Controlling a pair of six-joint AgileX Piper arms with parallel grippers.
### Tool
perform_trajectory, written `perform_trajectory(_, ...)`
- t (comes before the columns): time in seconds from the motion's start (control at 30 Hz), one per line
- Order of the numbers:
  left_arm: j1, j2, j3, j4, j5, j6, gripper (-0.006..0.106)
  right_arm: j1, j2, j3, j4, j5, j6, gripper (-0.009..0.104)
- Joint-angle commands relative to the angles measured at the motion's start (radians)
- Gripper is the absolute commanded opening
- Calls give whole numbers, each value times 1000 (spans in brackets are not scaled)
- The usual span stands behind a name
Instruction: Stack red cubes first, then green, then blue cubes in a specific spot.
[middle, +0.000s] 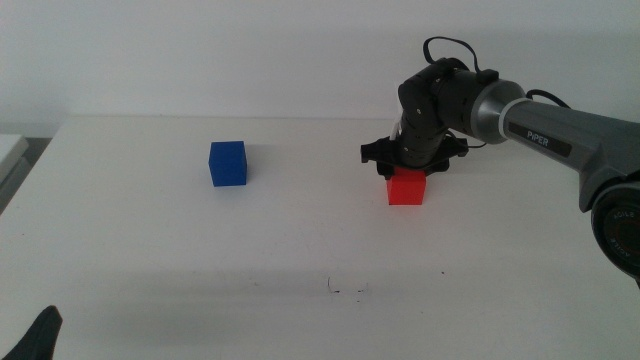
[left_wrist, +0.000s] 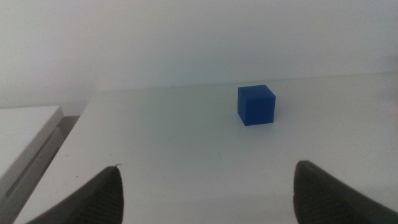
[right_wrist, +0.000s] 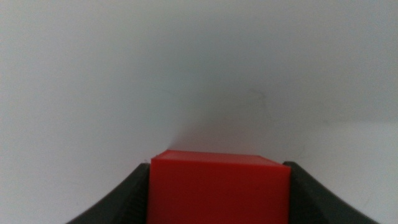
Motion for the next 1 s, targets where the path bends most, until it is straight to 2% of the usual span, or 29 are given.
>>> perform_trajectory(0.0, 1, -2, 0, 0, -12, -2, 94, -10, -8, -8, 0, -2, 0, 28)
perform_trajectory(0.13, 1, -2, 0, 0, -12, -2, 94, -10, -25, -8, 2, 26, 8, -2)
perform_trajectory(0.37, 1, -2, 0, 0, -12, -1, 94, 64, -228, -1, 4, 97, 63, -2)
perform_trajectory(0.43, 1, -2, 0, 0, -12, -1, 94, 118, -277, 15, -25, 116, 102, -2)
perform_trajectory(0.5, 1, -2, 0, 0, -12, -1, 94, 174, -319, 48, -80, 138, 177, -2)
perform_trajectory(0.6, 1, -2, 0, 0, -12, -4, 94, 272, -355, 104, -201, 210, 343, -2)
perform_trajectory(0.67, 1, -2, 0, 0, -12, -4, 94, 324, -360, 132, -246, 241, 452, -2)
perform_trajectory(0.7, 1, -2, 0, 0, -12, -4, 94, 346, -360, 143, -247, 241, 486, -2)
perform_trajectory(0.73, 1, -2, 0, 0, -12, -4, 94, 358, -360, 153, -219, 223, 495, -2)
perform_trajectory(0.77, 1, -2, 0, 0, -12, -4, 94, 358, -360, 165, -164, 193, 495, -2)
perform_trajectory(0.8, 1, -2, 0, 0, -12, -4, 94, 361, -360, 177, -143, 173, 497, -2)
perform_trajectory(0.83, 1, -2, 0, 0, -12, -1, 94, 369, -360, 190, -165, 168, 511, -2)
perform_trajectory(0.9, 1, -2, 0, 0, -12, -1, 94, 390, -358, 240, -246, 163, 580, -2)
perform_trajectory(0.97, 1, -2, 0, 0, -12, -1, 94, 397, -358, 284, -275, 134, 632, -2)
